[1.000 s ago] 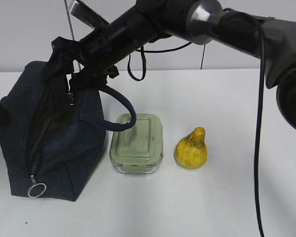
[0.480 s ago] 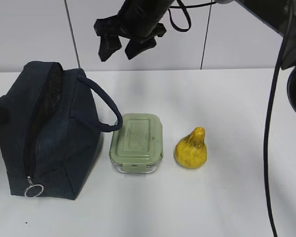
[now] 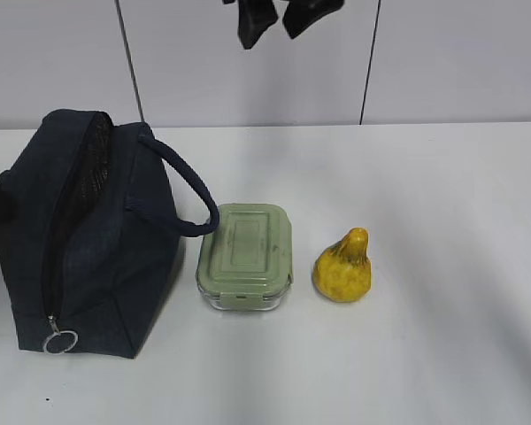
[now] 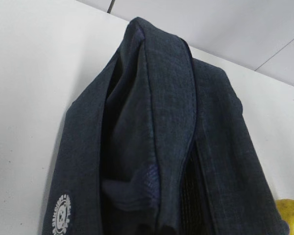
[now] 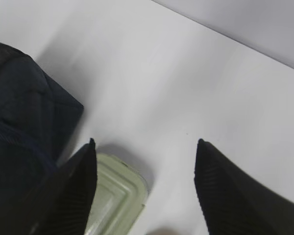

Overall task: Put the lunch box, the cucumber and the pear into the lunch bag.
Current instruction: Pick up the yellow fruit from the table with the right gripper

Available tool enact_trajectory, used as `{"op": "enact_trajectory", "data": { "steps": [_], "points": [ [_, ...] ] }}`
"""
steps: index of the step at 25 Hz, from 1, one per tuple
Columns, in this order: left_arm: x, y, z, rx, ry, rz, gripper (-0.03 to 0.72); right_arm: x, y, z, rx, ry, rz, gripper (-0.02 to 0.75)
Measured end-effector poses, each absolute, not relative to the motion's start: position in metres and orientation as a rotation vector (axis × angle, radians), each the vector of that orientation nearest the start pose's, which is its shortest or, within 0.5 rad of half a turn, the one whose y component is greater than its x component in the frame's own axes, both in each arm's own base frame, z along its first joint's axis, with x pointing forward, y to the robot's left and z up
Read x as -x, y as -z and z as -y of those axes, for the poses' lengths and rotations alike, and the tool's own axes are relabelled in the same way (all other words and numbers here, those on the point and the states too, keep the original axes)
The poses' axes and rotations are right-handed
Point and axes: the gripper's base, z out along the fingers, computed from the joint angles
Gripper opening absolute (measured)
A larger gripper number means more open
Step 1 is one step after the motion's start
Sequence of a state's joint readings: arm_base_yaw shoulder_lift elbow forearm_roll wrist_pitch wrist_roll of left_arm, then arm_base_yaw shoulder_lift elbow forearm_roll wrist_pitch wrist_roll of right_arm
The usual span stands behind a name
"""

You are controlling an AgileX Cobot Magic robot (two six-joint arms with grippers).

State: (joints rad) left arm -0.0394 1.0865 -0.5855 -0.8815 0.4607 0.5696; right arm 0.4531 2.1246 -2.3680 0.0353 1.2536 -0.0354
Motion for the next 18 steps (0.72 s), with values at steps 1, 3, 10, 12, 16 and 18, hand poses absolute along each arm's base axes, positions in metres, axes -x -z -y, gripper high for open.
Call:
{"op": "enact_trajectory", "data": {
  "steps": [1,3,10,12,16,18],
  "points": [
    [-0.204,-0.254,0.039,0.067,0.555,-2.298,-0.013,-0.413,-0.376,-0.202,0.607,-0.19,-2.437,0.489],
    [-0.204,-0.254,0.039,0.067,0.555,-2.298,-0.013,-0.399,-0.381,-0.191,0.613,-0.125,-2.456,0.488],
    [-0.204,-0.254,0.039,0.067,0.554,-2.297,-0.013,-0.363,-0.364,-0.169,0.652,-0.03,-2.582,0.487],
    [-0.204,-0.254,0.039,0.067,0.554,-2.297,-0.013,-0.357,-0.349,-0.166,0.667,-0.015,-2.637,0.487],
    [-0.204,-0.254,0.039,0.067,0.554,-2.297,-0.013,-0.349,-0.324,-0.162,0.696,0.015,-2.726,0.486],
    [-0.204,-0.254,0.039,0.067,0.554,-2.297,-0.013,-0.347,-0.313,-0.161,0.707,0.028,-2.759,0.486]
  ]
}}
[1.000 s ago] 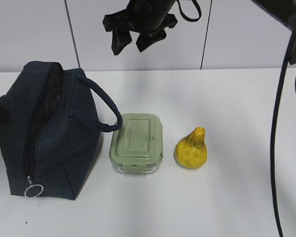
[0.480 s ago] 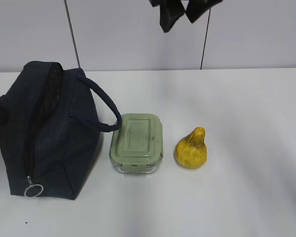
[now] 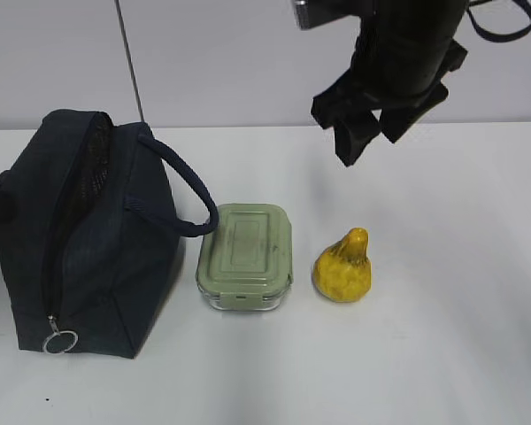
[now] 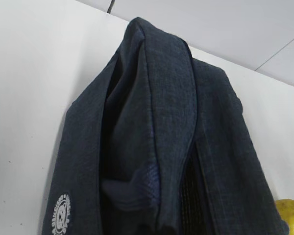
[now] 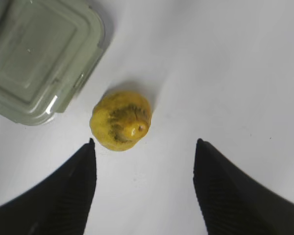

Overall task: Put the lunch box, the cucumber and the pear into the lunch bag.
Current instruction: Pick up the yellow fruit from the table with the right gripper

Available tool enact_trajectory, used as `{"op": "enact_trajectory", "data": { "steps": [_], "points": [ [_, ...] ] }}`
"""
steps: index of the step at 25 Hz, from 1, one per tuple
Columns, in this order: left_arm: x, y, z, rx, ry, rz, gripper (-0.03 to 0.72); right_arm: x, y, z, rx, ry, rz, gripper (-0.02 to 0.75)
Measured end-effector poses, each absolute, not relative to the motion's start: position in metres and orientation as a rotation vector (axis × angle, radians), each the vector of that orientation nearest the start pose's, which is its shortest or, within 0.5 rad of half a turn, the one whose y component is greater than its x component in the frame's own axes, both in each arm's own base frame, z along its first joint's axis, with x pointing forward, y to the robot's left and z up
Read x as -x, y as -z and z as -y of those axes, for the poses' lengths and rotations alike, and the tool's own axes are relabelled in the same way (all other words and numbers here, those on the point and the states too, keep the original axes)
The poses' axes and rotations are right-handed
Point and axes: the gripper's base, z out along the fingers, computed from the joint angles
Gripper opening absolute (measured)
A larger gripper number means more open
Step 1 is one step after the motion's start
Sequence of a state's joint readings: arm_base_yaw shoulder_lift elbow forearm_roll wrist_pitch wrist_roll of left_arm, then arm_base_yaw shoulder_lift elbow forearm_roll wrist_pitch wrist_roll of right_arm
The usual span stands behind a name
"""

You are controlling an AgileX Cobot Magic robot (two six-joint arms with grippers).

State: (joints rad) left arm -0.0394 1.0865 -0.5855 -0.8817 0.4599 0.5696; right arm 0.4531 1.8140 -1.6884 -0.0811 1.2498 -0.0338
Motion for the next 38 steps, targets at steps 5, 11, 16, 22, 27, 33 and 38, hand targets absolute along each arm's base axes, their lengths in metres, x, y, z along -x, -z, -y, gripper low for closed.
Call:
{"op": "enact_trajectory", "data": {
  "steps": [5,11,16,22,27,33,38],
  "points": [
    [-0.204,-0.254,0.039,0.068,0.555,-2.297,-0.013,-0.34,-0.288,-0.158,0.731,0.044,-2.842,0.485],
    [-0.204,-0.254,0.039,0.068,0.555,-2.297,-0.013,-0.343,-0.271,-0.163,0.733,0.005,-2.89,0.483],
    [-0.204,-0.254,0.039,0.068,0.554,-2.297,-0.013,-0.354,-0.239,-0.17,0.75,0.014,-2.95,0.483],
    [-0.204,-0.254,0.039,0.069,0.553,-2.296,-0.013,-0.362,-0.212,-0.174,0.763,0.027,-2.992,0.465],
    [-0.204,-0.254,0.039,0.069,0.553,-2.296,-0.013,-0.367,-0.199,-0.175,0.77,0.041,-2.994,0.457],
    [-0.204,-0.254,0.039,0.069,0.553,-2.296,-0.013,-0.369,-0.192,-0.176,0.773,0.045,-2.999,0.357],
    [-0.204,-0.254,0.039,0.069,0.553,-2.296,-0.013,-0.37,-0.191,-0.177,0.771,0.039,-2.997,0.237]
  ]
}}
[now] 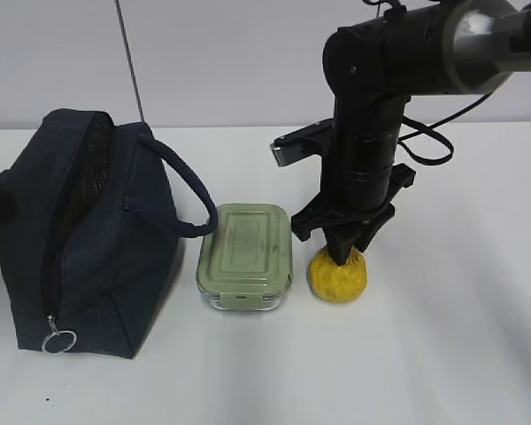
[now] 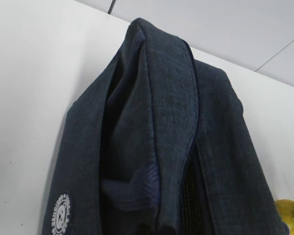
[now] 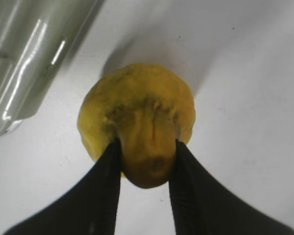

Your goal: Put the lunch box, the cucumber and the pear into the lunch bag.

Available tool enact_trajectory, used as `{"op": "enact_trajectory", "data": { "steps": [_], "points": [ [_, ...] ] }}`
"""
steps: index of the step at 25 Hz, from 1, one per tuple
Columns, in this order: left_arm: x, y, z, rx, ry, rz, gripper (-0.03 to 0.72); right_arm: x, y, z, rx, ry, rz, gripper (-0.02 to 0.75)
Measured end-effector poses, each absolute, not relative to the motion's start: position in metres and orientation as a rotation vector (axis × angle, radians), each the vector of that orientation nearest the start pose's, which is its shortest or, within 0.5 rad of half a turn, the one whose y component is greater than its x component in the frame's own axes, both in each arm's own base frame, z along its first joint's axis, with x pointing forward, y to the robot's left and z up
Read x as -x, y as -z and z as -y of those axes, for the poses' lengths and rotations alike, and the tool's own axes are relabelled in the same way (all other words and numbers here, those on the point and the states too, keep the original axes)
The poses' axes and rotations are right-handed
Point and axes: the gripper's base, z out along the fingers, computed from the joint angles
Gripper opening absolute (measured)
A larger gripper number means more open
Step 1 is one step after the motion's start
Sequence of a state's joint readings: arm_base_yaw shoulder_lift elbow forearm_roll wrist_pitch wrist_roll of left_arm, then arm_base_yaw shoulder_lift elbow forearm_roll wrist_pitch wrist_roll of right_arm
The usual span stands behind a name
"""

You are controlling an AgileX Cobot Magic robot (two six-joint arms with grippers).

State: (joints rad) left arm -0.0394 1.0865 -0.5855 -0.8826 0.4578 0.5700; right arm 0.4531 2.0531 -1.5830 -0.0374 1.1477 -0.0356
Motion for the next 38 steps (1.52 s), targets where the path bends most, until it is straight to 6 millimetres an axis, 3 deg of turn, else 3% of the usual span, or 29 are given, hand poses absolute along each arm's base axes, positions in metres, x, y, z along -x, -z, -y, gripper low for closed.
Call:
{"op": "enact_trajectory", "data": {
  "steps": [9,20,27,32,35,38],
  "points": [
    [-0.204,-0.254,0.039,0.069,0.553,-2.296,-0.013,-0.379,-0.2,-0.18,0.783,0.053,-2.979,0.197],
    [-0.204,-0.254,0.039,0.069,0.553,-2.296,-0.013,-0.409,-0.295,-0.196,0.696,-0.053,-2.686,0.194],
    [-0.204,-0.254,0.039,0.069,0.552,-2.295,-0.013,-0.398,-0.34,-0.221,0.804,-0.482,-2.528,0.193],
    [-0.204,-0.254,0.039,0.069,0.552,-2.295,-0.013,-0.384,-0.351,-0.245,0.961,-0.839,-2.383,0.193],
    [-0.204,-0.254,0.039,0.07,0.551,-2.294,-0.013,-0.376,-0.354,-0.26,1.025,-0.961,-2.306,0.193],
    [-0.204,-0.254,0.039,0.07,0.551,-2.294,-0.013,-0.378,-0.344,-0.277,1.056,-1.023,-2.254,0.192]
  ]
}}
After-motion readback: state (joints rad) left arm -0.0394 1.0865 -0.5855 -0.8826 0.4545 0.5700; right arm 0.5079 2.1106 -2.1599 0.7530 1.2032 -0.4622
